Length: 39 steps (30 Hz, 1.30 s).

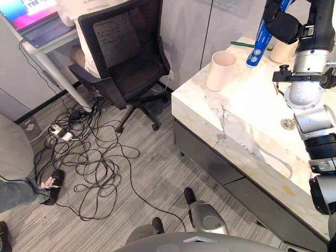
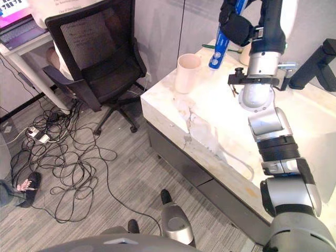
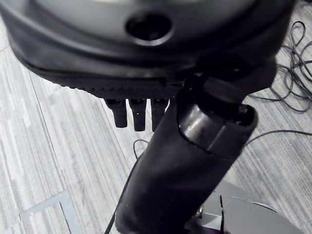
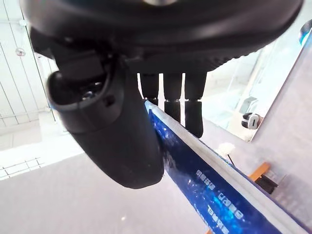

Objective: Organize the bathroom.

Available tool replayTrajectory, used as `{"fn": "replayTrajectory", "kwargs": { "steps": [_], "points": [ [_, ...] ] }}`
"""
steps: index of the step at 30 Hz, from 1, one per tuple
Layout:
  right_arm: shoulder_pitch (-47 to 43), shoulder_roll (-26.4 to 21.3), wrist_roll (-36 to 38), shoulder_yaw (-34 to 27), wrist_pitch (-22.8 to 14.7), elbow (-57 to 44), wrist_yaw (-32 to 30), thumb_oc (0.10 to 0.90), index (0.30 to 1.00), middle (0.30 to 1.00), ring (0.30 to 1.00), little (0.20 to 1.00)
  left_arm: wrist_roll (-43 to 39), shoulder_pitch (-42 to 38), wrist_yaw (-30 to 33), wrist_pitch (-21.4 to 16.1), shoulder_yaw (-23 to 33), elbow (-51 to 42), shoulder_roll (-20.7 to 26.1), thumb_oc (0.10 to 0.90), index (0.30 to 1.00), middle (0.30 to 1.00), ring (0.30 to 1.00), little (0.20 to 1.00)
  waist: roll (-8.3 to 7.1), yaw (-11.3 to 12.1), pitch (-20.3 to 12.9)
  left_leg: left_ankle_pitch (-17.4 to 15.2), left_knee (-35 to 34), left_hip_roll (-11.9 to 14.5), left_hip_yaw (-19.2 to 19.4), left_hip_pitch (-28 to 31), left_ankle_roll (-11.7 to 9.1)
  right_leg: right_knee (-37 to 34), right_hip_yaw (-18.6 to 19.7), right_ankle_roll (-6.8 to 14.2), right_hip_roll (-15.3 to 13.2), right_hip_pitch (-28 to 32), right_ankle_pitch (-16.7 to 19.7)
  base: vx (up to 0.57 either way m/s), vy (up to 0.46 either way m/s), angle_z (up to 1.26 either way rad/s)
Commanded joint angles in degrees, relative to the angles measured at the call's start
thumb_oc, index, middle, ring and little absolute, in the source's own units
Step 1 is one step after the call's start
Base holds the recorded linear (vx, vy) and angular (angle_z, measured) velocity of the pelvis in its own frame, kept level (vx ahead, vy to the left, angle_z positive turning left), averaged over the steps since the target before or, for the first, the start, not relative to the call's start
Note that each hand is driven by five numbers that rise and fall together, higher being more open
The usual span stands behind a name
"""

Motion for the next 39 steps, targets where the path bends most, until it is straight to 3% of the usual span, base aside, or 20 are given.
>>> {"fn": "replayTrajectory", "kwargs": {
  "steps": [1, 24, 39],
  "points": [
    [-6.77, 0.49, -0.97, -7.53, -4.14, -1.79, -5.76, 0.4, 0.3, 0.3, 0.3, 0.3, -5.09, -2.56, -0.52, -1.86, 2.23, -3.14, 1.57, 0.8, 0.9, 0.9, 0.9, 0.9, -2.22, 1.04, -4.7, -4.55, 3.58, -0.47, 0.98, -0.26, 3.36, 1.96, 1.39, 3.81, -0.42, -0.72, -4.35, 0.03, -0.02, 0.1],
    [-6.95, -0.43, -0.41, -8.76, -2.91, 1.98, -8.54, 0.4, 0.3, 0.3, 0.3, 0.3, -4.94, -1.16, 0.76, -1.06, 3.22, -3.48, 0.85, 0.8, 0.9, 0.9, 0.9, 0.9, -1.69, 1.56, -6.72, -2.99, 1.18, 2.67, 0.26, 1.73, 0.49, 0.21, 0.55, 2.75, -0.1, 1.36, -5.21, 0.04, -0.031, 0.07],
    [-7.46, 0.6, 2.13, -7.65, -2.74, 4.08, -9.08, 0.4, 0.3, 0.3, 0.3, 0.3, -6.41, -0.19, 2.45, -1.47, 3.12, -3.47, -0.15, 0.8, 0.9, 0.9, 0.9, 0.9, -1.43, 2.32, -8.01, 1.46, -0.45, 5.56, -0.51, 2.95, -2.22, -2.0, -0.47, 1.74, 0.71, 2.99, -5.48, 0.04, -0.042, 0.06]
  ]
}}
